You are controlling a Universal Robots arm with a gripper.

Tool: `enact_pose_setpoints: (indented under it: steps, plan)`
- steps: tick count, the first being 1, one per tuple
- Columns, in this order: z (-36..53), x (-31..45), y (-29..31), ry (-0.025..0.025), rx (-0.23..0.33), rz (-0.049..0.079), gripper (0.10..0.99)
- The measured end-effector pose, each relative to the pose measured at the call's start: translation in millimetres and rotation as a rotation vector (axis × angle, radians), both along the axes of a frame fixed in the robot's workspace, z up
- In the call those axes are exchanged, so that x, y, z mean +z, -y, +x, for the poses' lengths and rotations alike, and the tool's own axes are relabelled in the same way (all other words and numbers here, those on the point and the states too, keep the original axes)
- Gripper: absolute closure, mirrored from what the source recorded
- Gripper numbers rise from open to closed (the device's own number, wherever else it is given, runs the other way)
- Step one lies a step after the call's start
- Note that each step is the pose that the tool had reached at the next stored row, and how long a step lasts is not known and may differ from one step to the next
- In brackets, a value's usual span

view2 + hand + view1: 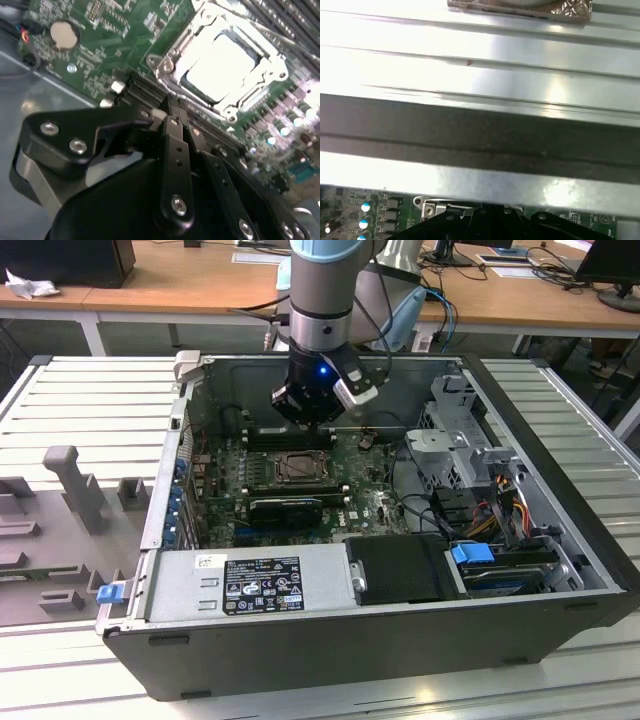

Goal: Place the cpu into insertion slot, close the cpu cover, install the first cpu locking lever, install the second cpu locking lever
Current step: 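Install the first cpu locking lever, then install the second cpu locking lever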

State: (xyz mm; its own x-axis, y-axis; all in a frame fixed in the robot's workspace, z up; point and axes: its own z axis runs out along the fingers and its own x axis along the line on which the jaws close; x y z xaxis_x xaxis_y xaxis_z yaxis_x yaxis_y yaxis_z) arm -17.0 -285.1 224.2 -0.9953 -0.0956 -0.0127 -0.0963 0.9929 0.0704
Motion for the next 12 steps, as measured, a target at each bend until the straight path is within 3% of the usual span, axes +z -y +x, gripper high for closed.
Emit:
enact_pose_setpoints:
  steps: [12]
  plan:
    - [-0.1,0.6,8.4,-0.0002,0.000,-0.003,0.980]
